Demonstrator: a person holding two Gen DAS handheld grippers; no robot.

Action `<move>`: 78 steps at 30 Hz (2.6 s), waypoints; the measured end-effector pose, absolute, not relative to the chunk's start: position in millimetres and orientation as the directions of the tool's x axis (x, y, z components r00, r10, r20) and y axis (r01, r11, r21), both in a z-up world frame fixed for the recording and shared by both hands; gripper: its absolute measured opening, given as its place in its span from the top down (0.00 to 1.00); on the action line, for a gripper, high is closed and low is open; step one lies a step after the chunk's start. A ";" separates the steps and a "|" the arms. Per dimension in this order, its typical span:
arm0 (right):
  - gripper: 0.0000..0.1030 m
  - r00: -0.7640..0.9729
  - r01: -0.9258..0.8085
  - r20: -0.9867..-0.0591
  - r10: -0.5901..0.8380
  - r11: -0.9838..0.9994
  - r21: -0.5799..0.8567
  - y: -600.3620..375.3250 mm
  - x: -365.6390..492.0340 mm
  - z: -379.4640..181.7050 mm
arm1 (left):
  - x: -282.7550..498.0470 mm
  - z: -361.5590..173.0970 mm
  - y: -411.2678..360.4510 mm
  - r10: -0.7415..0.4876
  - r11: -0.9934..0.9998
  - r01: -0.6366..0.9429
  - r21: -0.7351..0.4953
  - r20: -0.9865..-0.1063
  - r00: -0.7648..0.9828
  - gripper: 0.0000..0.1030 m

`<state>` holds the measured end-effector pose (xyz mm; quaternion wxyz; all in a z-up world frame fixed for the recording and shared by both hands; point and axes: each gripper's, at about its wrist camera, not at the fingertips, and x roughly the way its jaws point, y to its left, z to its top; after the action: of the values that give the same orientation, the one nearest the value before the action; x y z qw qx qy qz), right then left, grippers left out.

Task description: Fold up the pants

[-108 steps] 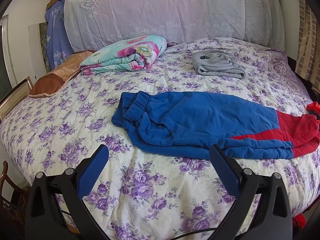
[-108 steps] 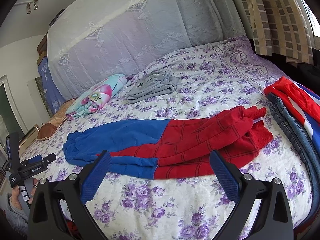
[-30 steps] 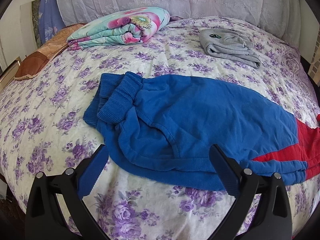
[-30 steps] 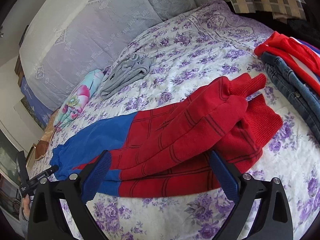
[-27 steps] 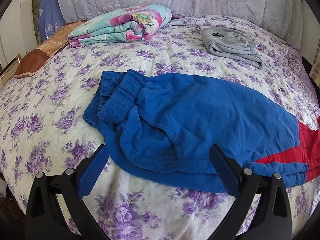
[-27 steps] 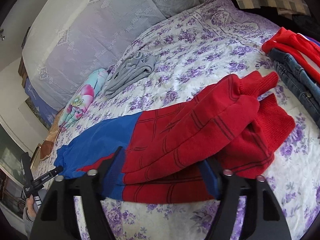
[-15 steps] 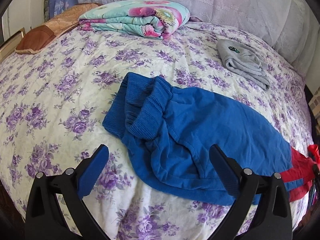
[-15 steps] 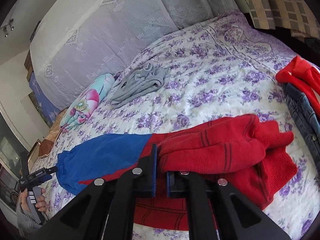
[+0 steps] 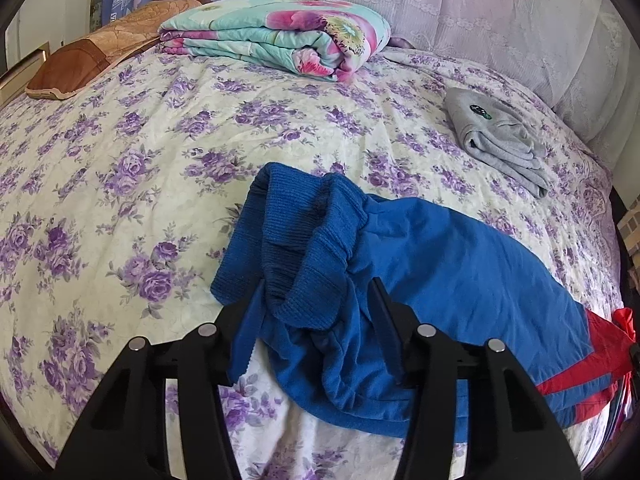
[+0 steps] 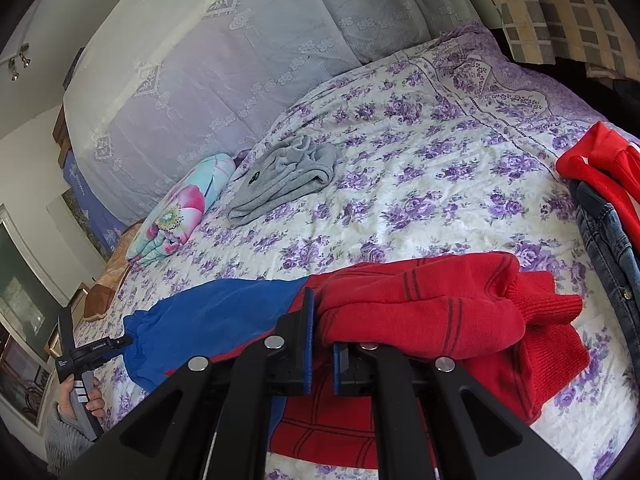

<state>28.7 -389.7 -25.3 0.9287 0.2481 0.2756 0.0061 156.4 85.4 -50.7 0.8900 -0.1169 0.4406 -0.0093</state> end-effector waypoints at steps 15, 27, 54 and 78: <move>0.93 0.877 0.096 -0.453 0.159 0.866 0.491 -397.5 32.2 -15.5 | 163.7 -25.0 99.8 -0.256 0.930 -0.032 -0.366 -0.708 0.658 0.89; 0.93 0.850 0.079 -0.495 0.181 0.884 0.460 -433.4 152.2 12.8 | 250.8 1.2 93.0 -0.254 0.927 -0.032 -0.375 -0.687 0.681 0.90; 0.28 0.815 0.198 -0.579 0.016 0.932 0.303 -421.3 72.6 -1.3 | 180.0 -67.0 144.8 -0.189 0.914 -0.198 -0.355 -0.802 0.566 0.30; 0.40 0.735 0.384 -0.675 0.067 0.780 0.495 -447.7 -46.5 -85.2 | 188.3 -51.5 140.4 -0.301 0.860 -0.154 -0.486 -0.727 0.617 0.81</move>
<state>-46.5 -447.7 -85.2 0.8749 0.3192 0.3527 -0.0906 188.3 140.4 -51.5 0.8605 -0.2608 0.4356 -0.0428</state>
